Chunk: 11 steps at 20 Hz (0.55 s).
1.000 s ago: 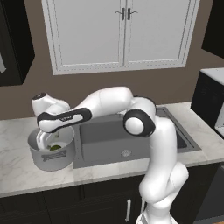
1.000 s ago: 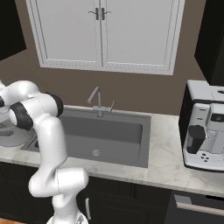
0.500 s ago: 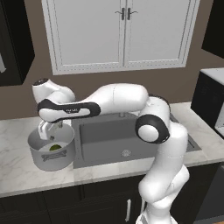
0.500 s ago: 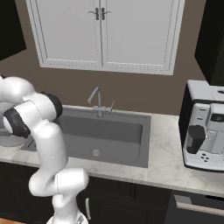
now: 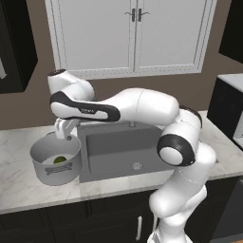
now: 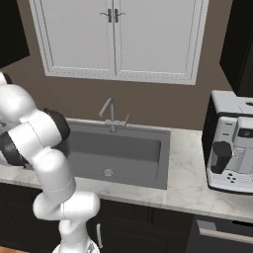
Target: Dump the lime from the pot into the sink. Then turn on the water and wash the lime. Then turn off the water and put the lime back in the pot.
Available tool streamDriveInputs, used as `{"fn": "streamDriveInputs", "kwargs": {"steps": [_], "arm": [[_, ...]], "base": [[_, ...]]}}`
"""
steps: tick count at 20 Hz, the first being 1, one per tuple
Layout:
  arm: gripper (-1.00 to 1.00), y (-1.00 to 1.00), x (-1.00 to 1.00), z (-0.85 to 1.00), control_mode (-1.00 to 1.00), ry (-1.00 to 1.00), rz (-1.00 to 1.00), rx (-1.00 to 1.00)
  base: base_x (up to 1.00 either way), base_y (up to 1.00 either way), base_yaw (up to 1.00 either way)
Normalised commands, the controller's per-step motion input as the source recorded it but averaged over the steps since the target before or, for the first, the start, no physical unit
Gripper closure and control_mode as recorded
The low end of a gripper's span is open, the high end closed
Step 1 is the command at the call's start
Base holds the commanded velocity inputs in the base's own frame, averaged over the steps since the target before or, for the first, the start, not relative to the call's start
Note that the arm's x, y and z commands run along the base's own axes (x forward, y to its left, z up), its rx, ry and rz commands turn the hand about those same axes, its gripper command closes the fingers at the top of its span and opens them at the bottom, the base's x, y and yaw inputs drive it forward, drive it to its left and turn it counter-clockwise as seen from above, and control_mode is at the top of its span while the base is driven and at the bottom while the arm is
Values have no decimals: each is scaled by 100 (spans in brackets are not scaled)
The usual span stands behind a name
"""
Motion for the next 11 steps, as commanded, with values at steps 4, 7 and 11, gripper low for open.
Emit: {"fn": "streamDriveInputs", "kwargs": {"steps": [4, 7, 11], "arm": [[-100, -66, -30, 25, -100, 0, 0, 0], [-100, -73, -39, 6, -100, 0, 0, 0], [-100, -76, -34, 0, -100, 0, 0, 1]], "base": [[0, 0, 0], [0, 0, 0], [0, 0, 0]]}}
